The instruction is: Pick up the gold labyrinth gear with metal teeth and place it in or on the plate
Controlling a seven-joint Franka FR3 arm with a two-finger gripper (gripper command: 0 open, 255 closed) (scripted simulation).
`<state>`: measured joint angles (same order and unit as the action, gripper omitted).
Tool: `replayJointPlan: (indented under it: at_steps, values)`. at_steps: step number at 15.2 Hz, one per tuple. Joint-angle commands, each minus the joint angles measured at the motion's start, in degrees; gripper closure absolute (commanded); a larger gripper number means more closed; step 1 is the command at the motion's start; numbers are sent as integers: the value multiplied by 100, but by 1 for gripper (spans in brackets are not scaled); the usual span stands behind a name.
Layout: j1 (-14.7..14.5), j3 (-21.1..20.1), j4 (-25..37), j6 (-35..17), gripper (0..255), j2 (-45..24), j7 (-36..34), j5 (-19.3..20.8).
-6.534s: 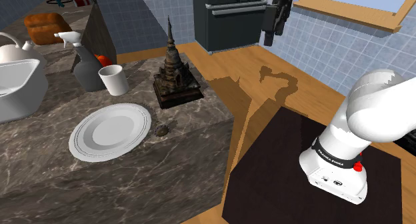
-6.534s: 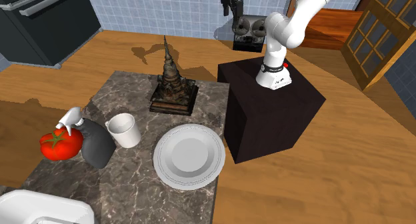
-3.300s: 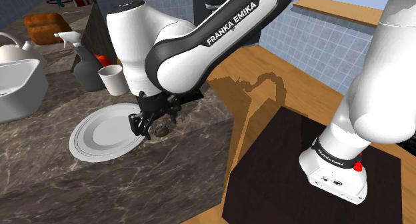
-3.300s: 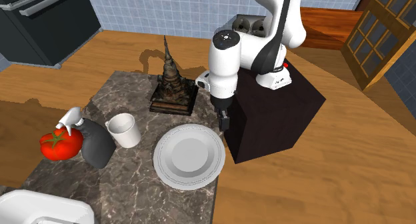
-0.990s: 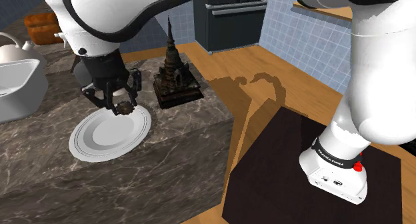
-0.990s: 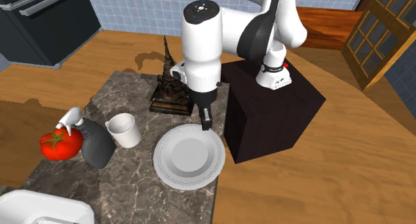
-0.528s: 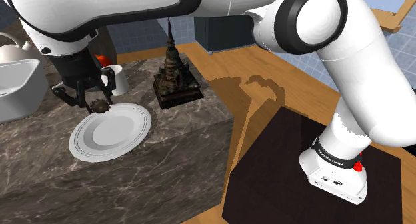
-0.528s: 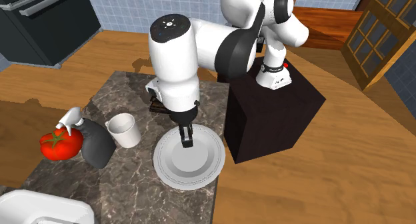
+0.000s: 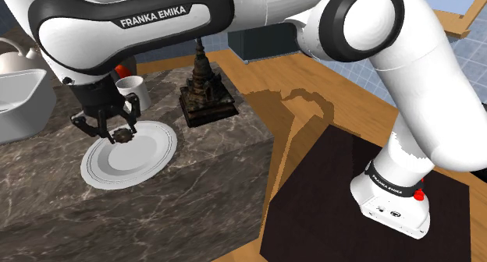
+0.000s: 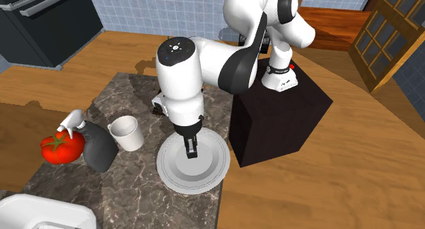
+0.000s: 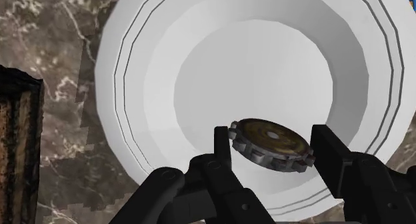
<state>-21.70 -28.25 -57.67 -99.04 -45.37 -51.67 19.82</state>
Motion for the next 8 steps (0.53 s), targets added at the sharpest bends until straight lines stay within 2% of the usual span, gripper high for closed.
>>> replayJointPlan:
  at_steps: [1,5,8]
  values:
    - [50,2,-198,-179,255,12,-16,6]
    - [99,14,-465,-458,255,-16,-53,29]
    - [99,14,-465,-458,255,-16,-53,29]
